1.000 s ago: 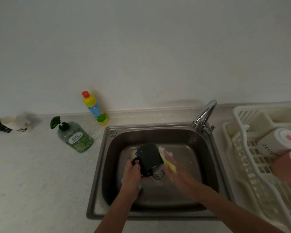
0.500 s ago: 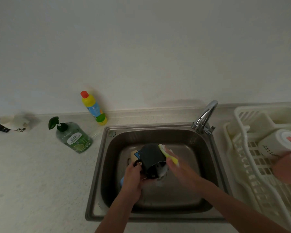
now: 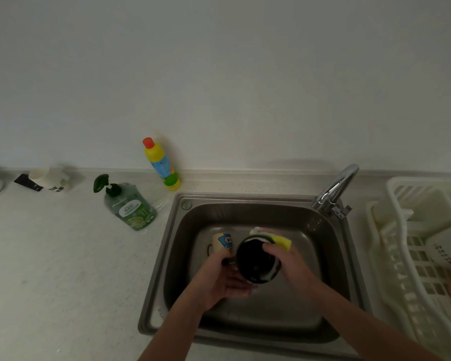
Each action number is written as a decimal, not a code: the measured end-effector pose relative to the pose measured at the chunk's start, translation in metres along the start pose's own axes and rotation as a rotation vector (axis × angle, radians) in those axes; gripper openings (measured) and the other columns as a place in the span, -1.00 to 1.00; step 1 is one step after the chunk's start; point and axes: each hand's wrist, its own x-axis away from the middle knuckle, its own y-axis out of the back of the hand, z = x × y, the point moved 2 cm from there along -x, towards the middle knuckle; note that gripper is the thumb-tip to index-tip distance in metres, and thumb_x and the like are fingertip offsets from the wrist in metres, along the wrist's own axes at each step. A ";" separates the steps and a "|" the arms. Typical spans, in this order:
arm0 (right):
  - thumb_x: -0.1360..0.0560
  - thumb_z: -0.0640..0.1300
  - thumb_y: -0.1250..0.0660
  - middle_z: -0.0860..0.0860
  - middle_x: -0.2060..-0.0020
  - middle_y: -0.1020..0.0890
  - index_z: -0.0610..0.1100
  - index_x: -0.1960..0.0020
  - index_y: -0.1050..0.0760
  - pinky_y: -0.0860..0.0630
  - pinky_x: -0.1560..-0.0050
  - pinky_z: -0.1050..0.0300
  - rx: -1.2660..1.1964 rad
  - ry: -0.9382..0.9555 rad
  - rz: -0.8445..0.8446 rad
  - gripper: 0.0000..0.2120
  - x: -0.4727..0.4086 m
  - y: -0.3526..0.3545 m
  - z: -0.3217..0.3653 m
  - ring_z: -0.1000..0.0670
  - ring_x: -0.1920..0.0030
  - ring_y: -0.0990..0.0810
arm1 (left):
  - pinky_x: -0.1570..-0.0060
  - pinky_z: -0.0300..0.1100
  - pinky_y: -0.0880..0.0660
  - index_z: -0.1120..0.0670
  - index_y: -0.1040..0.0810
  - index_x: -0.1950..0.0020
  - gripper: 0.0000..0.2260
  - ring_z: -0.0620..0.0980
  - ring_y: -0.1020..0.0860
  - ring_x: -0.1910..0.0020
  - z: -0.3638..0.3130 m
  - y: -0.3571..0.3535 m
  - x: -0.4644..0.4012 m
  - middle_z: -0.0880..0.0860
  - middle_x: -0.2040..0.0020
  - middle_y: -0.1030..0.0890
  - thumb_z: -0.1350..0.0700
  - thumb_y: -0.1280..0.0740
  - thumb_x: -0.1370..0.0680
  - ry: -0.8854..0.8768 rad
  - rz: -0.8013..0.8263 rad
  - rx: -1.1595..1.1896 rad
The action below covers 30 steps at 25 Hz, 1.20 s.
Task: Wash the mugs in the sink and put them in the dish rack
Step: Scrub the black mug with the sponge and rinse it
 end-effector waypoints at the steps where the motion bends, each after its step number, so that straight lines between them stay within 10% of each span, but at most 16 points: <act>1: -0.47 -0.02 -0.36 -0.08 -0.03 -0.70 -0.09 -0.12 -0.62 -0.53 -0.02 0.08 -0.042 -0.108 -0.079 -0.73 -0.002 0.000 -0.001 -0.08 -0.10 -0.65 | 0.09 -0.03 -0.64 0.20 -0.51 -0.23 -0.56 0.22 -0.68 0.04 0.001 -0.001 -0.002 0.25 0.00 -0.69 -0.14 -0.12 -0.65 -0.007 -0.030 -0.114; 6: -0.55 -0.01 -0.31 -0.17 0.01 -0.64 -0.13 -0.08 -0.54 -0.60 0.11 -0.08 -0.098 -0.520 -0.142 -0.79 0.001 0.003 -0.005 -0.20 -0.01 -0.63 | -0.14 0.06 -0.59 -0.07 -0.44 -0.24 -0.81 -0.01 -0.60 -0.12 0.007 0.004 -0.017 0.01 -0.17 -0.59 0.01 -0.19 -0.64 -0.290 -0.131 -0.455; 16: -0.53 0.19 -0.30 -0.24 0.08 -0.69 -0.19 -0.20 -0.53 -0.60 0.17 -0.12 -0.054 -0.747 -0.088 -0.53 0.002 -0.004 0.013 -0.26 0.02 -0.64 | -0.15 0.15 -0.58 -0.19 -0.40 -0.42 -0.47 0.11 -0.49 -0.32 0.023 0.010 -0.014 0.06 -0.36 -0.47 0.35 -0.14 -0.60 -0.406 0.009 -0.247; 23: -0.59 0.29 -0.13 -0.30 0.19 -0.70 -0.27 -0.14 -0.54 -0.55 0.04 -0.19 -0.415 -0.628 -0.266 -0.39 0.011 -0.016 0.015 -0.29 0.00 -0.63 | 0.05 0.20 -0.62 -0.07 -0.54 -0.21 -0.53 0.24 -0.59 -0.15 0.011 0.000 -0.016 0.18 -0.24 -0.56 0.43 -0.13 -0.55 -0.284 0.068 -0.012; 30: -0.60 0.24 -0.14 -0.05 -0.13 -0.62 0.06 -0.21 -0.54 -0.54 0.04 0.24 0.075 -0.181 -0.341 -0.63 0.033 -0.019 -0.003 0.03 -0.11 -0.61 | 0.12 0.30 -0.59 0.04 -0.46 -0.30 -0.52 0.36 -0.63 -0.05 0.010 0.013 -0.032 0.32 -0.22 -0.54 0.46 -0.06 -0.52 -0.131 0.104 0.222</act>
